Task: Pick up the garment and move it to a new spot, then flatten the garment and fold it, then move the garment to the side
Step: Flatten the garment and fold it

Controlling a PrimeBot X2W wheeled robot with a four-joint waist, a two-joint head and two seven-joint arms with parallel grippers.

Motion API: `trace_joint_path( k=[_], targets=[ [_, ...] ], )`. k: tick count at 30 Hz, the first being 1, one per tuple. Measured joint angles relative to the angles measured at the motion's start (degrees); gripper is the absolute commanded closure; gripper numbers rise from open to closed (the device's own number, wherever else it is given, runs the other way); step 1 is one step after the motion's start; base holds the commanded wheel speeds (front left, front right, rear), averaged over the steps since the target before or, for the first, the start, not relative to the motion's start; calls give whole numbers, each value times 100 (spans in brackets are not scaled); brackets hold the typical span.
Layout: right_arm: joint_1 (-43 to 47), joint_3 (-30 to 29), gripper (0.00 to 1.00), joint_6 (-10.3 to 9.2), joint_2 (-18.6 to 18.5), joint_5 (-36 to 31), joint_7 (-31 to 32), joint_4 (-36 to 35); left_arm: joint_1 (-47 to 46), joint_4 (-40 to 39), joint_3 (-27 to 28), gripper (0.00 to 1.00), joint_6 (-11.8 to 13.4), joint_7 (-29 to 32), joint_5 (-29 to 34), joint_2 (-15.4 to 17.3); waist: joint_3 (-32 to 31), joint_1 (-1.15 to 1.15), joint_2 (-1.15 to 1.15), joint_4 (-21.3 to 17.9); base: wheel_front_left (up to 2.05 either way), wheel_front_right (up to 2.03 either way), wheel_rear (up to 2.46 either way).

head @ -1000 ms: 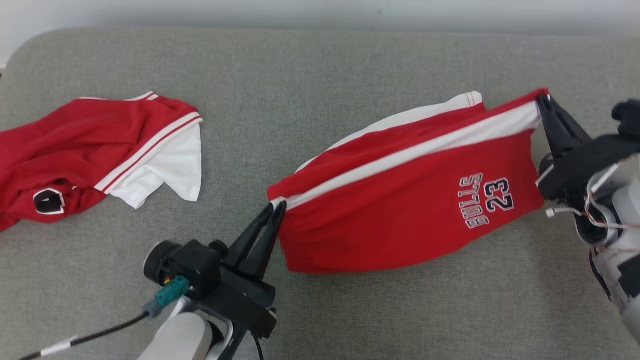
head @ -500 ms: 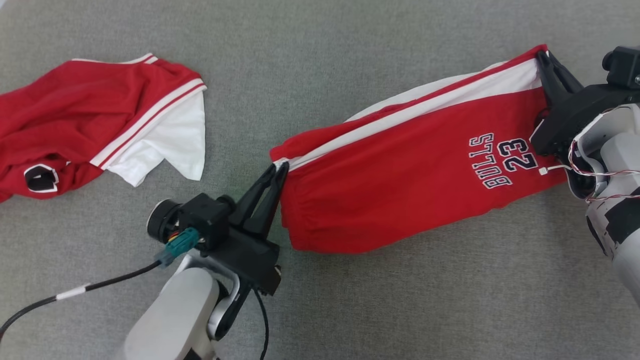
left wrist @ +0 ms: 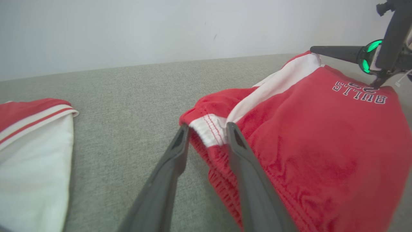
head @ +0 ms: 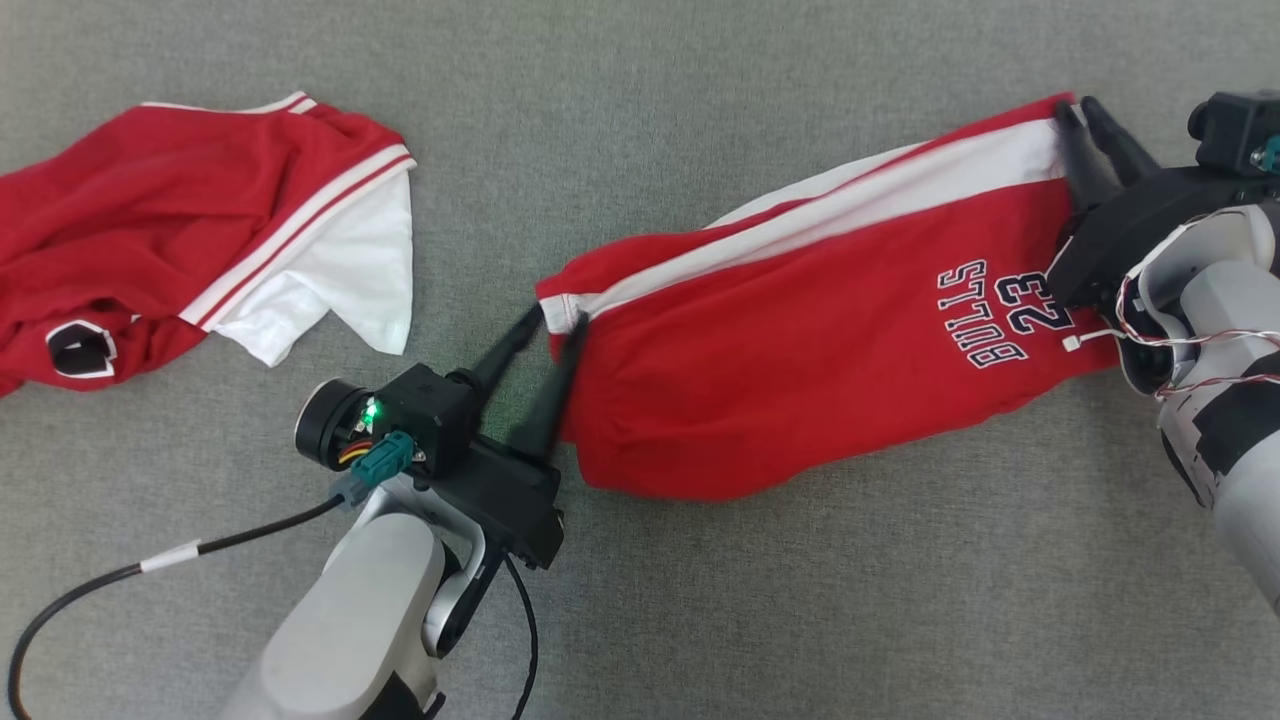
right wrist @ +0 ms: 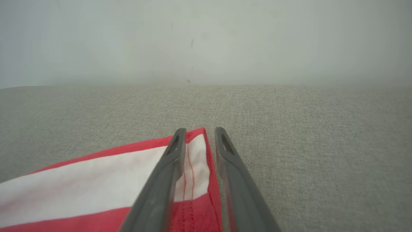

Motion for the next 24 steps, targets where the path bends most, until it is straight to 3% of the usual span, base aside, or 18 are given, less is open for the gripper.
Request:
trace_joint_path(
  k=[12, 18, 24],
  targets=[
    [714, 307, 0, 0, -137, 461, -402, -232, 897, -349, 867, 0, 19, 0, 686, -156, -610, -1, -1, -70, 0, 0, 0],
    [1270, 379, 0, 0, -236, 561, -423, -343, 1753, -1150, 1769, 0, 390, -1, 1156, -341, -923, -2, -2, -152, 0, 0, 0],
    [1730, 278, 0, 0, -240, 532, -424, -383, 2433, -1680, 2353, 0, 450, 0, 1459, -565, -1057, -2, -2, -164, 0, 0, 0]
  ],
)
